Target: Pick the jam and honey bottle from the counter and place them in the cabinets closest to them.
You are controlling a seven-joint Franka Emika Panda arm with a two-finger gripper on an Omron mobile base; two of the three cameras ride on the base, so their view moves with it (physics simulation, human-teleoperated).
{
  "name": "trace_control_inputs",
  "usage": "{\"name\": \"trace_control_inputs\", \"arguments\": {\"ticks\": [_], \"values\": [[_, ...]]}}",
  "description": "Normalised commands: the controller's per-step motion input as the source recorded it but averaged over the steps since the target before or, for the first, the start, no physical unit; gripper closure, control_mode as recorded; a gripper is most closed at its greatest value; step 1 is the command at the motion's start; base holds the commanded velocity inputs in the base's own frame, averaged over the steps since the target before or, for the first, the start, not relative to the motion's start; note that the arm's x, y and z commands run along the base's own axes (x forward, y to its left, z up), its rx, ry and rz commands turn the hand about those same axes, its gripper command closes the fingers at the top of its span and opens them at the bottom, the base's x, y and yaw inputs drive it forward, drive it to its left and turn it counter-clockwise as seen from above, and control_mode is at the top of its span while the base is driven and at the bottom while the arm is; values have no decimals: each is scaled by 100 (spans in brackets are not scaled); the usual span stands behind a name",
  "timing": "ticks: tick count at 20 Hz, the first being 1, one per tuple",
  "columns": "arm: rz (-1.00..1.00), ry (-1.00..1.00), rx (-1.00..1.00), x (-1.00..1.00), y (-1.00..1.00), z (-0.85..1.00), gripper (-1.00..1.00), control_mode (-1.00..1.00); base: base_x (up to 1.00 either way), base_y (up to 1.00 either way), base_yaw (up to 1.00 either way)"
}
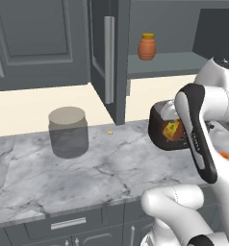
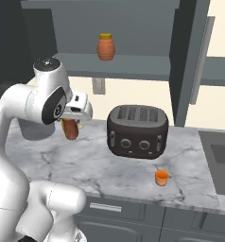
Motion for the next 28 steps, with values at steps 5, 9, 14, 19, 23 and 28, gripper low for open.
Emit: {"name": "trace_control_inputs", "arguments": {"ticks": [5,9,14,19,23,28], "values": [[-18,-22,5,-8,5,88,100,-100,0,0,0],[-21,-21,2,-2,3,83,100,-100,0,0,0],[-22,-20,3,0,3,70,100,-100,0,0,0],[-17,-14,9,0,7,54,100,-100,0,0,0],[-7,-8,5,-2,1,28,100,-100,0,0,0],[0,-3,9,4,-4,19,100,-100,0,0,0]]}}
